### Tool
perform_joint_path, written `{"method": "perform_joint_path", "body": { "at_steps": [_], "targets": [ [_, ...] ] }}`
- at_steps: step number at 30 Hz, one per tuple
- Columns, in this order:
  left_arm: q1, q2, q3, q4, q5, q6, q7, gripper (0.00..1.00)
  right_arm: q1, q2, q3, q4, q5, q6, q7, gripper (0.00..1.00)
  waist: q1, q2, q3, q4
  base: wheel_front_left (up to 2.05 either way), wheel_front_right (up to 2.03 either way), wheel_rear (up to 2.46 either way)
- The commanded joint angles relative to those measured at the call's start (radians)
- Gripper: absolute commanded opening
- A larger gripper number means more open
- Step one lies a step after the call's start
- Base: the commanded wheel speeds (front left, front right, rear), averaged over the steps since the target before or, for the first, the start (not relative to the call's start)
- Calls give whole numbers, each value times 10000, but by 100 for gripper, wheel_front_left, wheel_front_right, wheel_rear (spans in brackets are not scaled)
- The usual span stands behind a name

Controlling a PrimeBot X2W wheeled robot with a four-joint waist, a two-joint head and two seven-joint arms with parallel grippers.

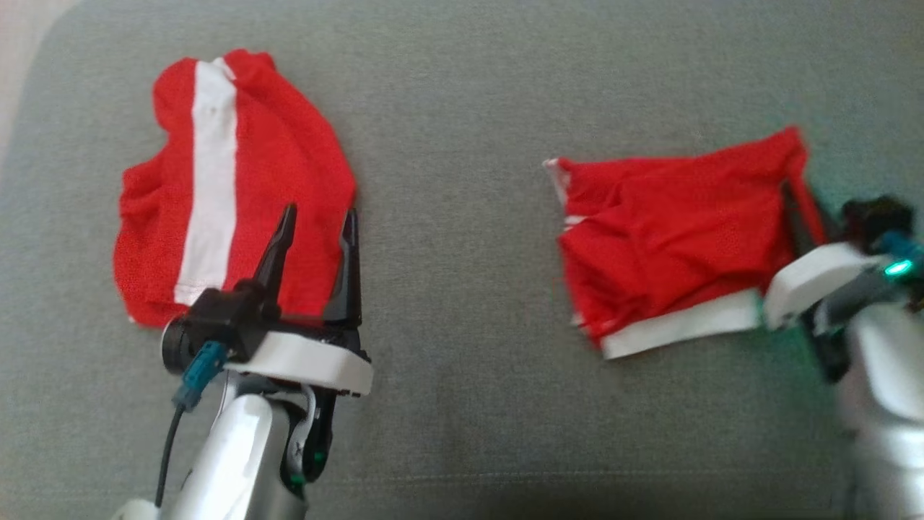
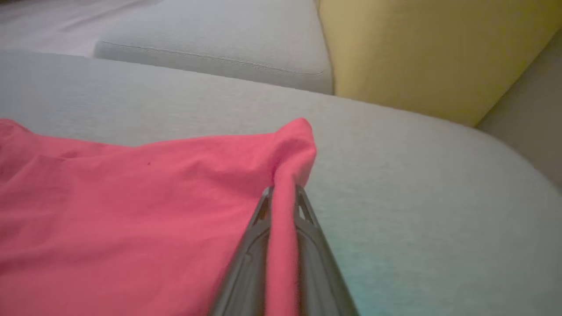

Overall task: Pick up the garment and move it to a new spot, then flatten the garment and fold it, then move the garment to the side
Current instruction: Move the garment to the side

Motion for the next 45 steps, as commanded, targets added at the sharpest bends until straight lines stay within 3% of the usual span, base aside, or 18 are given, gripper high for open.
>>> {"method": "perform_joint_path", "body": {
  "at_steps": [1,7,13,20,34,35,36,37,38,39,45],
  "targets": [
    [-434,31,245,-370,27,-53,-122,100,-425,-510,316,-368,8,65,29,0,0,0,160,-188,0,0,0],
    [-795,31,15,-482,49,-124,-122,100,-1211,-2419,457,-165,282,65,358,0,0,0,617,-332,0,0,0],
    [-997,31,-30,-595,33,-144,-122,100,-1749,-3457,-298,-20,406,65,524,0,0,0,1043,-238,0,0,0],
    [-1090,31,36,-652,59,-183,-122,100,-1730,-3658,-1154,-490,122,65,546,0,0,0,1379,-91,0,0,0],
    [-1101,31,18,-604,53,-164,-122,100,-1337,-3144,-2016,-1132,-249,65,687,0,0,0,1314,-81,0,0,0],
    [-1097,31,18,-592,52,-167,-122,100,-1323,-3081,-2040,-1147,-154,65,699,9,0,0,1273,-80,0,0,0],
    [-1097,31,18,-592,52,-167,-122,100,-1323,-3081,-2040,-1147,-154,65,699,9,0,0,1273,-80,0,0,0],
    [-1086,31,16,-582,47,-166,-122,100,-1286,-3025,-2021,-1169,-64,65,723,47,0,0,1230,-79,0,0,0],
    [-1070,31,11,-572,41,-165,-122,100,-1244,-3009,-1951,-1206,2,65,718,93,0,0,1179,-76,0,0,0],
    [-1050,31,4,-561,35,-163,-122,100,-1221,-2988,-1911,-1236,99,65,705,100,0,0,1129,-76,0,0,0],
    [-886,31,-23,-470,-47,-169,-122,100,-1164,-2717,-1655,-1497,262,65,565,100,0,0,538,-6,0,0,0]
  ]
}}
